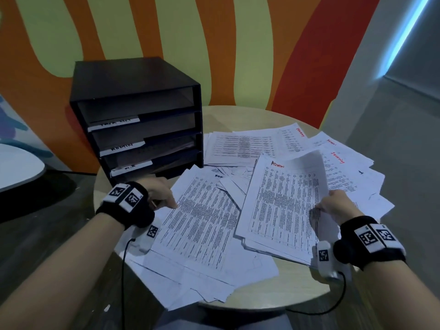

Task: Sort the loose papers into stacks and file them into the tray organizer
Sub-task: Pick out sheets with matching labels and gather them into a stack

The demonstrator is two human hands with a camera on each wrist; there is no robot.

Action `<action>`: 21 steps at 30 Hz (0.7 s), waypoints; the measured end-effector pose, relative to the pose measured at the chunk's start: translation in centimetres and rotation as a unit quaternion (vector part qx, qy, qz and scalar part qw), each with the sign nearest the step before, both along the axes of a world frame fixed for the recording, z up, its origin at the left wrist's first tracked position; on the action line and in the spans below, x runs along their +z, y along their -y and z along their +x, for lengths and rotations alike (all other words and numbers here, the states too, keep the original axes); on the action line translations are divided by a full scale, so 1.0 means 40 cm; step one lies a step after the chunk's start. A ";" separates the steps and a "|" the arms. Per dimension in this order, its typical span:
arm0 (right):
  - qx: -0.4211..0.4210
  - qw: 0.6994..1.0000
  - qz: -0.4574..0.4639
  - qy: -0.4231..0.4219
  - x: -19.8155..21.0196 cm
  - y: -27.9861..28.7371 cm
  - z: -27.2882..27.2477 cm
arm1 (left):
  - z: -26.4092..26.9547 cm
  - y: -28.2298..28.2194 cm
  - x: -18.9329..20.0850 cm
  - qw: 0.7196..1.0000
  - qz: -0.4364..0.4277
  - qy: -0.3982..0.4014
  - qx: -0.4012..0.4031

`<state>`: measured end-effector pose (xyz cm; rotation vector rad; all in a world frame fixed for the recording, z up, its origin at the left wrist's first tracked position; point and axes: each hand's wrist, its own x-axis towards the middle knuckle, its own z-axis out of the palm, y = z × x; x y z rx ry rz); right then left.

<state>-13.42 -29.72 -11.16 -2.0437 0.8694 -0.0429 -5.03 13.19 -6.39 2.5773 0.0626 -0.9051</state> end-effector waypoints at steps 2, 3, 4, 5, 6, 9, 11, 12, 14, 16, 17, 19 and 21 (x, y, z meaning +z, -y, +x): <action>0.003 1.000 -0.004 0.000 0.001 -0.004 -0.001 | -0.002 0.004 -0.014 0.997 -0.059 0.029 0.037; 0.004 1.000 -0.007 -0.002 0.003 -0.006 -0.002 | 0.000 0.010 -0.019 0.992 -0.101 0.052 0.061; 0.005 1.000 -0.009 -0.002 0.005 -0.009 -0.004 | 0.002 0.018 -0.023 0.987 -0.124 0.077 0.074; 0.003 1.000 -0.010 -0.003 0.007 -0.011 -0.004 | 0.000 0.027 -0.021 0.983 -0.130 0.103 0.081; 0.004 1.000 -0.011 -0.003 0.007 -0.011 -0.005 | 0.005 0.033 -0.025 0.980 -0.128 0.132 0.082; 0.003 1.000 -0.013 0.000 0.011 -0.017 -0.007 | 0.003 0.045 -0.006 0.970 -0.120 0.199 0.068; 0.000 1.000 -0.007 0.004 0.011 -0.019 -0.008 | -0.008 0.051 0.028 0.952 -0.110 0.283 0.042; -0.003 1.000 -0.005 0.004 0.010 -0.018 -0.007 | -0.014 0.053 0.051 0.937 -0.103 0.332 0.033; -0.007 1.000 -0.005 0.005 0.010 -0.019 -0.005 | -0.034 0.056 0.113 0.900 -0.103 0.423 0.033; -0.008 1.000 0.006 0.007 0.011 -0.015 -0.005 | -0.045 0.051 0.171 0.871 -0.128 0.474 0.037; -0.012 1.000 0.016 0.011 0.012 -0.010 -0.005 | -0.052 0.049 0.196 0.862 -0.142 0.485 0.038; -0.027 0.999 0.029 0.028 0.018 0.001 -0.008 | -0.063 0.039 0.234 0.844 -0.177 0.503 0.045; -0.043 0.998 0.032 0.043 0.024 0.018 -0.014 | -0.073 0.028 0.267 0.819 -0.241 0.516 0.071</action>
